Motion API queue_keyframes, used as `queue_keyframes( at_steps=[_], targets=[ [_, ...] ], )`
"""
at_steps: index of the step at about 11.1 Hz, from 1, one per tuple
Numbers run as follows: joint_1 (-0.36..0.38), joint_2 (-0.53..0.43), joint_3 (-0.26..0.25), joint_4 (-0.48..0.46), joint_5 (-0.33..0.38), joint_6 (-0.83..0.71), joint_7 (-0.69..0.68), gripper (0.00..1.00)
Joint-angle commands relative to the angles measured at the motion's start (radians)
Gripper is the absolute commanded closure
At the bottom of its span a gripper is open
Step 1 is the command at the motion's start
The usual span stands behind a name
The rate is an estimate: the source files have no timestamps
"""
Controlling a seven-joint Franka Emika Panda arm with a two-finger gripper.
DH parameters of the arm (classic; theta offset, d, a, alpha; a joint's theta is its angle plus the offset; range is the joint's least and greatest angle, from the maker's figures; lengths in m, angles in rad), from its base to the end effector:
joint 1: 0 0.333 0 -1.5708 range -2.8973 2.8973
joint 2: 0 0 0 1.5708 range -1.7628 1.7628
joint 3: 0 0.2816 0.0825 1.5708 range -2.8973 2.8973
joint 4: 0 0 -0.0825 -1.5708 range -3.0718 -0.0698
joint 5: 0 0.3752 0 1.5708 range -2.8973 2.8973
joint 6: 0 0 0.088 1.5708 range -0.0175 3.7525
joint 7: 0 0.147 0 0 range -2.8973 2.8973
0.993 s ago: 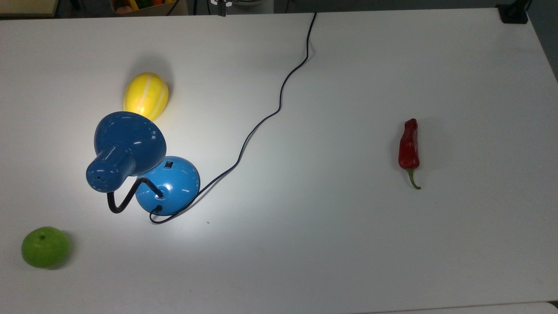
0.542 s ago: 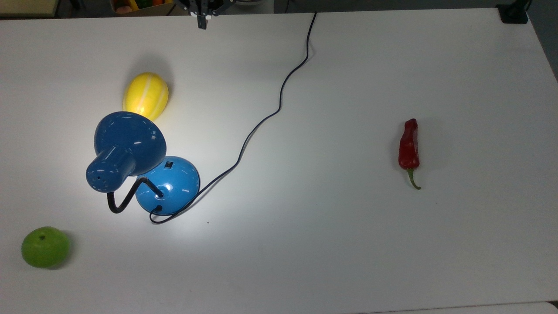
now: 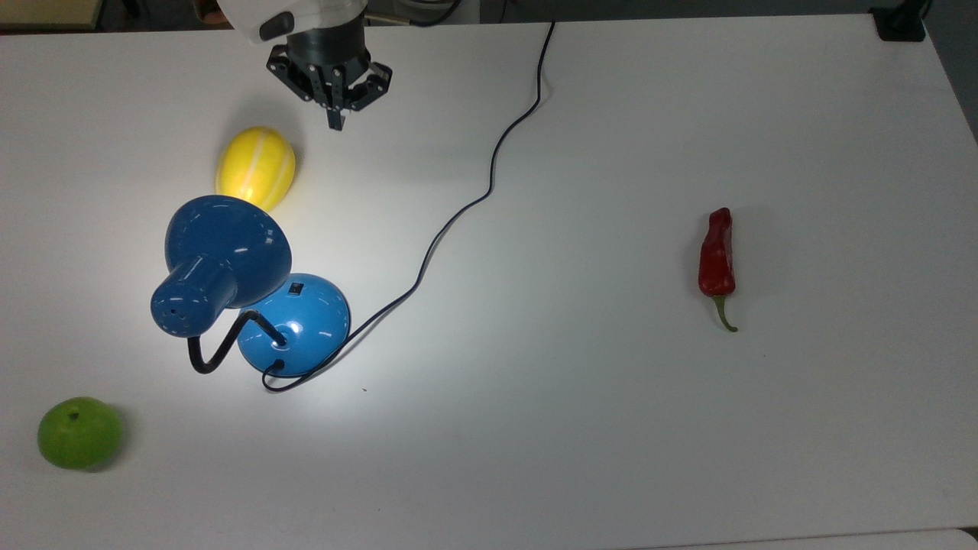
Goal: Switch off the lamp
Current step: 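Move the gripper over the blue lamp base toward its switch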
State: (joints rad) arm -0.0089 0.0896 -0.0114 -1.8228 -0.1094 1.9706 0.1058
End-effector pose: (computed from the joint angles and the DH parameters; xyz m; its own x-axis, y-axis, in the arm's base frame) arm 0.5848 -0.0228 0.4171 0.9943 -0.0828 0.0666 -0.0891 -0.9913 0.0974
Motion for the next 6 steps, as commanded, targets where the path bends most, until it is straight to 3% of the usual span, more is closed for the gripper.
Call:
queue_keyframes(
  at_steps=[1, 6],
  targets=[
    [-0.032, 0.068, -0.002, -0.023, 0.017, 0.137, 0.008, 1.0],
    [-0.088, 0.189, -0.002, -0.026, 0.005, 0.345, 0.002, 1.0]
  ],
)
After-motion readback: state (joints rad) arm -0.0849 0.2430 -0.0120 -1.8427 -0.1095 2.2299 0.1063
